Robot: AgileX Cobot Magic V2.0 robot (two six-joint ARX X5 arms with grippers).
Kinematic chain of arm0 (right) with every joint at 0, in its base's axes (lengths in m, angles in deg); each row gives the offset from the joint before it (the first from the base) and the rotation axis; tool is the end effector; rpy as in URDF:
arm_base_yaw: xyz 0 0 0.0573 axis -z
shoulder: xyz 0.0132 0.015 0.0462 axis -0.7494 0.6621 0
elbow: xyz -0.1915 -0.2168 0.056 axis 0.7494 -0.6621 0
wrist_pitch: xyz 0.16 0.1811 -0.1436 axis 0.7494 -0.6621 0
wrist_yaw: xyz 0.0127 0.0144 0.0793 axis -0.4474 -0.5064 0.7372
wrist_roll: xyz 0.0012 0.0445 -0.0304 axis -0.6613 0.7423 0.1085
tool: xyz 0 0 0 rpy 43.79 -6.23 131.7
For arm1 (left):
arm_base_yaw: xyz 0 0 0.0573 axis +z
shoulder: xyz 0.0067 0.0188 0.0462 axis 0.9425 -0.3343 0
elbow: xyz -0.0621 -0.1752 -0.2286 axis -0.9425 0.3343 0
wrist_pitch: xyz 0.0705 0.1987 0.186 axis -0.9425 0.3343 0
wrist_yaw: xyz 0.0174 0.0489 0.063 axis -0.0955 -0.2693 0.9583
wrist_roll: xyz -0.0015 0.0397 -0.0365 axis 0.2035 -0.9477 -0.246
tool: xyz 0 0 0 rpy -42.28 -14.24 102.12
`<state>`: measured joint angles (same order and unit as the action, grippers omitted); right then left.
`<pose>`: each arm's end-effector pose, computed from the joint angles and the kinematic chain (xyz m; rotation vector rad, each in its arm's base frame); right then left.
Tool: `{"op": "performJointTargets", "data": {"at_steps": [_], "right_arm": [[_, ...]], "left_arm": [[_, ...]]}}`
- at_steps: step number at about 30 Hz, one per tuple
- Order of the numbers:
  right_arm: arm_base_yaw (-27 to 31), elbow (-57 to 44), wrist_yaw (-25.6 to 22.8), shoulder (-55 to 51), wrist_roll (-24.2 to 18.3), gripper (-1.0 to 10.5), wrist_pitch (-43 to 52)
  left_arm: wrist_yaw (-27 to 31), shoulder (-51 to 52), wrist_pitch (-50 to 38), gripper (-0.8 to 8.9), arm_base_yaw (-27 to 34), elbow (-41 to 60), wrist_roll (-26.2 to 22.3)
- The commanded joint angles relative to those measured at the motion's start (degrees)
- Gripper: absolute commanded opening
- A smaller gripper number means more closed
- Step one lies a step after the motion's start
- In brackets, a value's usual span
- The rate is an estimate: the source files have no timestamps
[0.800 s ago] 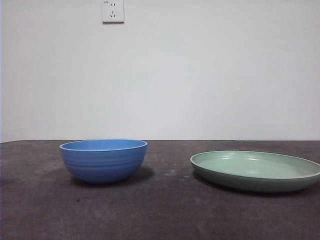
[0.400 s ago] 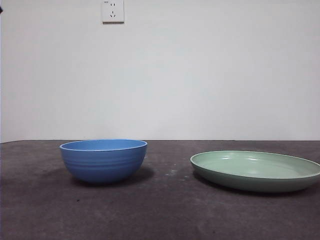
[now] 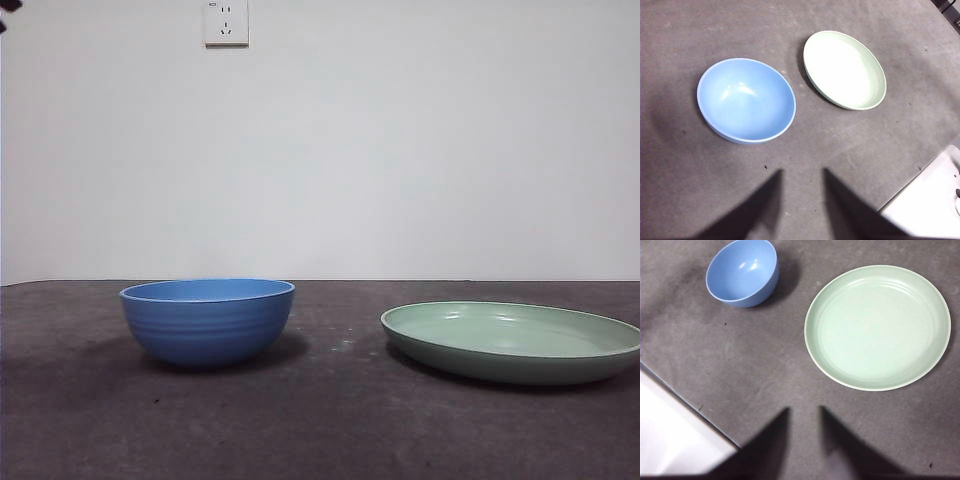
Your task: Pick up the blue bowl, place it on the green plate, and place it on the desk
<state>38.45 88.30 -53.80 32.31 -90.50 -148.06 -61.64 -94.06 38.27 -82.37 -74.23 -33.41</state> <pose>0.1161 0.0340 0.3543 0.0568 0.8446 0.6391 0.1298 -0.0428 0.3473 -0.1273 0.7322 -0.7147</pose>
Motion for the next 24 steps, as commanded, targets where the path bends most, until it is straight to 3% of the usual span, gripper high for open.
{"op": "performJointTargets", "data": {"at_steps": [1, 3, 10, 18, 24], "right_arm": [[-0.22, 1.07, 0.04, 0.46, -0.33, 3.7, 0.28], [-0.22, 1.07, 0.07, 0.46, -0.33, 3.8, 0.28], [-0.22, 1.07, 0.04, 0.46, -0.31, 3.8, 0.31], [-0.22, 1.07, 0.04, 0.46, -0.31, 3.8, 0.35], [-0.22, 1.07, 0.07, 0.46, -0.24, 3.8, 0.33]], "left_arm": [[-0.31, -0.42, -0.70, 3.66, -0.17, -1.25, -0.83], [-0.33, -0.42, -0.66, 4.16, -0.17, -1.25, -0.66], [-0.31, -0.50, -0.74, 4.14, -0.17, -1.25, -0.42], [-0.17, -4.46, -3.06, 4.09, -0.55, -2.32, 3.30], [7.13, -13.31, -4.02, 4.07, -2.91, -7.65, 3.69]]}}
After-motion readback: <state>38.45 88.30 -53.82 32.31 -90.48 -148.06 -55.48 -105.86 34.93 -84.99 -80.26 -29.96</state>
